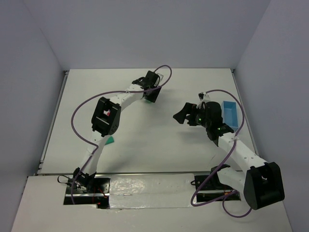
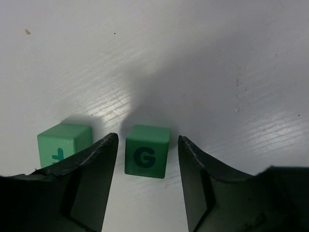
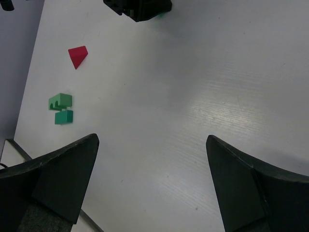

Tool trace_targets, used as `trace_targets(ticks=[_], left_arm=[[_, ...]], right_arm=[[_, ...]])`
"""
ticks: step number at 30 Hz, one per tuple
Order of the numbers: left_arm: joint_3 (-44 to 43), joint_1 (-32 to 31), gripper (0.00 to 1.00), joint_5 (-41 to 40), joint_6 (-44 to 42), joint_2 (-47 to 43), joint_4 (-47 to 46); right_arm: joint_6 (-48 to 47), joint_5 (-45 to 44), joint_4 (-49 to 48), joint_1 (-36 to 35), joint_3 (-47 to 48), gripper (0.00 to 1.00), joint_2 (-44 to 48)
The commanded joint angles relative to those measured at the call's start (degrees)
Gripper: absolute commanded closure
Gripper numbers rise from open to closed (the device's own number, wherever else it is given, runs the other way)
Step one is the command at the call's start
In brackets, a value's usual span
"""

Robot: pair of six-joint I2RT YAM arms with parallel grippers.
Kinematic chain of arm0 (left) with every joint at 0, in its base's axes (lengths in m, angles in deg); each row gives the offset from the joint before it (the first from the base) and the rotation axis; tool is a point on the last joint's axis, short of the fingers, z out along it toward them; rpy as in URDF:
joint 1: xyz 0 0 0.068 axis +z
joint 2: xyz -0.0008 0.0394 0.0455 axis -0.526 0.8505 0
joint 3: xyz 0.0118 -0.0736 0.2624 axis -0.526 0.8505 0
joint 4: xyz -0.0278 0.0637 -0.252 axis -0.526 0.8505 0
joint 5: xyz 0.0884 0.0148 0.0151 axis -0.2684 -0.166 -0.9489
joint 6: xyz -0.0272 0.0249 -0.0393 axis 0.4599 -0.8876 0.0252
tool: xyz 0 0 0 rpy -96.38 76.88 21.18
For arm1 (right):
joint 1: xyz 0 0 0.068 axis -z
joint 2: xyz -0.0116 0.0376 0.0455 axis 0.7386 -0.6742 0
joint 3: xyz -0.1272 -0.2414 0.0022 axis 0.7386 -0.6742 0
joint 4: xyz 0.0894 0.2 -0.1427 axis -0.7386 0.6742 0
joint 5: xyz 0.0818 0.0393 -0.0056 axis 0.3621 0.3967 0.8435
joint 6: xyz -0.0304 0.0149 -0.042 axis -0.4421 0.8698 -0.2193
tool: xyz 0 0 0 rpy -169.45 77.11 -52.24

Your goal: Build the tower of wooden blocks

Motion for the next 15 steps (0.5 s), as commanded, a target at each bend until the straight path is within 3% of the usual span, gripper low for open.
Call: trace_targets(ticks=[1, 10, 15], left_arm=[[-1.8, 0.1, 0.32, 0.1, -1.6, -0.5, 0.3], [-3.6, -0.4, 0.28, -0.8, -2.9, -2.8, 1.2], [-5.7, -0.9, 0.39, -3.5, -3.2, -2.5, 2.9]], right_arm=[[0.1, 1.1, -3.1, 0.4, -0.1, 0.0, -0.4], [0.0, 2.1, -3.3, 0.4, 0.0, 0.0, -1.0], [0.0, 2.3, -3.4, 0.4, 0.0, 0.0, -1.0]])
